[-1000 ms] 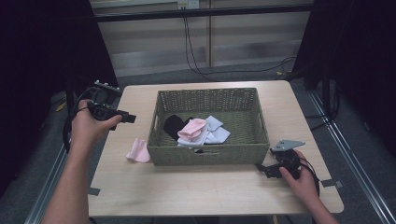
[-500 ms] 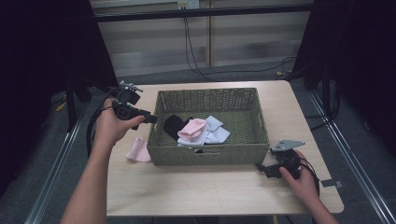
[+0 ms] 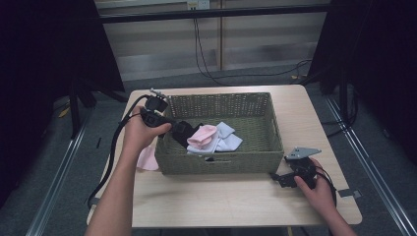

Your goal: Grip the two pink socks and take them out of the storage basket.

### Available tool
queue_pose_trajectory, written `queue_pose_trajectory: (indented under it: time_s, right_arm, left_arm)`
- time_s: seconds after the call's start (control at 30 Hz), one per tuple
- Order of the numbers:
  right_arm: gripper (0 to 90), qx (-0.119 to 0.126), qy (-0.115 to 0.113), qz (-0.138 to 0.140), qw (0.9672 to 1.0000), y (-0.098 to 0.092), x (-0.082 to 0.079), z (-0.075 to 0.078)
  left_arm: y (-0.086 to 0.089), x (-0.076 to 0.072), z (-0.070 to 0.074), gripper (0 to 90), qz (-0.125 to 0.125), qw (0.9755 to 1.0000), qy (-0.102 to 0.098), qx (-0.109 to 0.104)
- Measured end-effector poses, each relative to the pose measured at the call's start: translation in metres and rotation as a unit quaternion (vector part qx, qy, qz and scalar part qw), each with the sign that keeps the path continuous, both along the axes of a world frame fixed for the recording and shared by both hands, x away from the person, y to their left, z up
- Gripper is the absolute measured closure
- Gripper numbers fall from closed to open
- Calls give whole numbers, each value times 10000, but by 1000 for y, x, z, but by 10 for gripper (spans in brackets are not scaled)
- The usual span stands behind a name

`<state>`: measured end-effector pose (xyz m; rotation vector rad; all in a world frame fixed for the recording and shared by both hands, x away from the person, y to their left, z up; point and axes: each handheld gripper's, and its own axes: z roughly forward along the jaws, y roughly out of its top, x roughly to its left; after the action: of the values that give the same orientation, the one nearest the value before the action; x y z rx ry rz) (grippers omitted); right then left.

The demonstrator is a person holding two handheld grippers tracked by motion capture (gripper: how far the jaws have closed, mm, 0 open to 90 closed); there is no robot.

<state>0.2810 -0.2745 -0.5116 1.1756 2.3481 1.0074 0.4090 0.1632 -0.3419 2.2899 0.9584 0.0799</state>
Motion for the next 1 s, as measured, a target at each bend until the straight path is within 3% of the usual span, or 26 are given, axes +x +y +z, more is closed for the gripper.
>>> queue_pose_trajectory:
  time_s: [0.3, 0.47, 0.93, 1.0]
  right_arm:
    - [103, -11, -2, 13, 10000, 0, 0, 0]
    - [102, -11, -2, 13, 10000, 0, 0, 0]
    - [102, -9, 1, 13, 10000, 0, 0, 0]
    - [102, -9, 1, 13, 10000, 0, 0, 0]
  left_arm:
    - [-19, 4, -16, 475, -102, 9999, -11, -28]
    - [-37, 6, -26, 429, -229, 9996, -58, 129]
    - [-59, 17, -48, 412, -174, 9996, 131, 167]
    - [-61, 19, -50, 411, -210, 9991, 167, 331]
